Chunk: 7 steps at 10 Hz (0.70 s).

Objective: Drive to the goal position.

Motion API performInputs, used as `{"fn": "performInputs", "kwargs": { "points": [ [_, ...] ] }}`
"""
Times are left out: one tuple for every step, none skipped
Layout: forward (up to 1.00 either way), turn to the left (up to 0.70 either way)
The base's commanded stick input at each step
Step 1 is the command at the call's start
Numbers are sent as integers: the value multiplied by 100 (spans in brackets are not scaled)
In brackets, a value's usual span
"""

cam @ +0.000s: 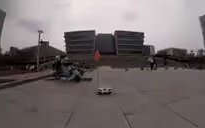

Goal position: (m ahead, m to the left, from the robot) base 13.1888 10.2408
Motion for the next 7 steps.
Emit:
{"fn": "performInputs", "kwargs": {
  "points": [
    [100,0],
    [100,0],
    [100,0],
    [100,0],
    [100,0],
    [100,0],
    [100,0]
  ]
}}
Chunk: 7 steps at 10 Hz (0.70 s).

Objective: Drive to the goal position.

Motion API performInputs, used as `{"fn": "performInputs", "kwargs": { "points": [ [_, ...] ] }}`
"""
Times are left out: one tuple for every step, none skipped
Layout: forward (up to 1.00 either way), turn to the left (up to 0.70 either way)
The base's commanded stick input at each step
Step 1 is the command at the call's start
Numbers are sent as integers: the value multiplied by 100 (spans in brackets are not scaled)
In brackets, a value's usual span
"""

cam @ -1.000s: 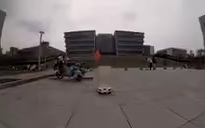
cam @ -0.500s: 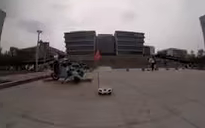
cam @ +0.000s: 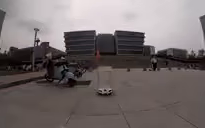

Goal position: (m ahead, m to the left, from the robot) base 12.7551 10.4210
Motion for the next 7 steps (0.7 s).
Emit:
{"fn": "performInputs", "kwargs": {
  "points": [
    [100,0],
    [100,0],
    [100,0],
    [100,0],
    [100,0],
    [100,0],
    [100,0]
  ]
}}
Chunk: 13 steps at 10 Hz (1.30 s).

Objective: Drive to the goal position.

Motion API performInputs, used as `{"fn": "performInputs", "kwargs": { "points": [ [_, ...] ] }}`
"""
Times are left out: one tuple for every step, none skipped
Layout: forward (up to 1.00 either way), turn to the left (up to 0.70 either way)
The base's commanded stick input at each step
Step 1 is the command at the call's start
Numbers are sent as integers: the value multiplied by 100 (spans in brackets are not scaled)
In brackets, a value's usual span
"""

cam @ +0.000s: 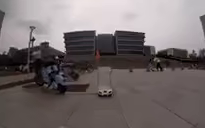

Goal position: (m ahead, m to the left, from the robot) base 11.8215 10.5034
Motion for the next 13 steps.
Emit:
{"fn": "performInputs", "kwargs": {
  "points": [
    [100,0],
    [100,0],
    [100,0],
    [100,0],
    [100,0],
    [100,0],
    [100,0],
    [100,0],
    [100,0],
    [100,0],
    [100,0],
    [100,0],
    [100,0]
  ]
}}
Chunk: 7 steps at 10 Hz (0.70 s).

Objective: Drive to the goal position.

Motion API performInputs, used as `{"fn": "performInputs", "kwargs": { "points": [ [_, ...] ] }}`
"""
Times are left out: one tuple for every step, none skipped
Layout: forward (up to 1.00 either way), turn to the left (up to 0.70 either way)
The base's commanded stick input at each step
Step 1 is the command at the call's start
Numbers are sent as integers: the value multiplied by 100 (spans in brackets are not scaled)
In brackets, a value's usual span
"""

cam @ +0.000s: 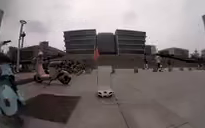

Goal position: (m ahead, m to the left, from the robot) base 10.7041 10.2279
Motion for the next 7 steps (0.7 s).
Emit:
{"fn": "performInputs", "kwargs": {
  "points": [
    [100,0],
    [100,0],
    [100,0],
    [100,0],
    [100,-15],
    [100,-17],
    [100,0]
  ]
}}
